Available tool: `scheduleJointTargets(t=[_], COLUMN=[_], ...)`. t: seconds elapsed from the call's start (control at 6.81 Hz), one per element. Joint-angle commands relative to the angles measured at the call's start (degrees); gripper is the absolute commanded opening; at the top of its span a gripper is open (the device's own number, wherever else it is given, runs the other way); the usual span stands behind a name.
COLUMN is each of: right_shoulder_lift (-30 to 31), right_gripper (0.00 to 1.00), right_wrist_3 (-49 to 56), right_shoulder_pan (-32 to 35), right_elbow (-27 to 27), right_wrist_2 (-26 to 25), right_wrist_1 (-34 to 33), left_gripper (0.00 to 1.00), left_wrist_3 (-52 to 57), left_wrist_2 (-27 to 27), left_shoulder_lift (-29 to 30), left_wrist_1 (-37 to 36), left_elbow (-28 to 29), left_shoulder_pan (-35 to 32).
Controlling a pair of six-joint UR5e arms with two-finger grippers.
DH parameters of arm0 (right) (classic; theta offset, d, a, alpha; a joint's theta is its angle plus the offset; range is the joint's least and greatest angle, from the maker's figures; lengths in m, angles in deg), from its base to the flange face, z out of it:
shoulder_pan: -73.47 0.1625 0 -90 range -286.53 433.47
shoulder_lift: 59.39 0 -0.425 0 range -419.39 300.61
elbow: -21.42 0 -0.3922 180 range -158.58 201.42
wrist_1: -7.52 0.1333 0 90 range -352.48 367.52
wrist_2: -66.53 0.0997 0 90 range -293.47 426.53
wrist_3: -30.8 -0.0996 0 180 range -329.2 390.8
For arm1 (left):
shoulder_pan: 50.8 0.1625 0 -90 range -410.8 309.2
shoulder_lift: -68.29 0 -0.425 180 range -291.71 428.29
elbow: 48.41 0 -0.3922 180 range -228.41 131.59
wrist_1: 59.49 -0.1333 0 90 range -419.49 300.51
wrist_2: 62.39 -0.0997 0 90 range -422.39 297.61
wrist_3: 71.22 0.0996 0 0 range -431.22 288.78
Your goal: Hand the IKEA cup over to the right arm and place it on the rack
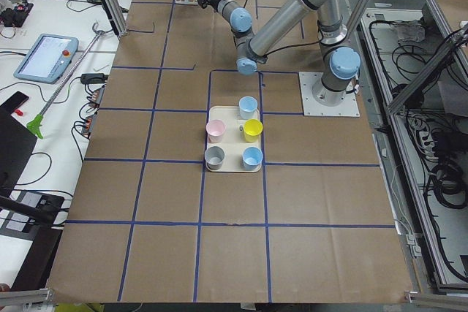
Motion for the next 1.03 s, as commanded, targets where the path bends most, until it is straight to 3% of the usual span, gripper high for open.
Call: scheduleJointTargets(t=[0.0, 0.29, 0.59, 0.88], right_shoulder_lift=[0.0, -0.26, -0.35, 0.35], right_gripper=[0.5, 0.5, 0.46, 0.44], right_wrist_3=[0.0, 1.31, 4.55, 14.87], right_shoulder_pan=[0.0, -0.18, -2.1, -8.84], right_elbow=[0.0, 0.09, 0.18, 0.09], right_wrist_2=[0.0, -0.09, -0.09, -0.09], right_wrist_1=[-0.16, -0.16, -0.07, 0.19], left_gripper=[0.99, 0.99, 0.99, 0.99], left_wrist_3=[-0.27, -0.35, -0.27, -0.18], left_wrist_2=[-0.53, 2.52, 1.94, -11.27], left_shoulder_lift=[-0.84, -0.93, -0.58, -0.41], left_wrist_1=[0.15, 0.06, 1.63, 12.3], left_elbow=[-0.19, -0.45, 0.24, 5.23], left_shoulder_pan=[1.62, 8.54, 12.69, 12.35])
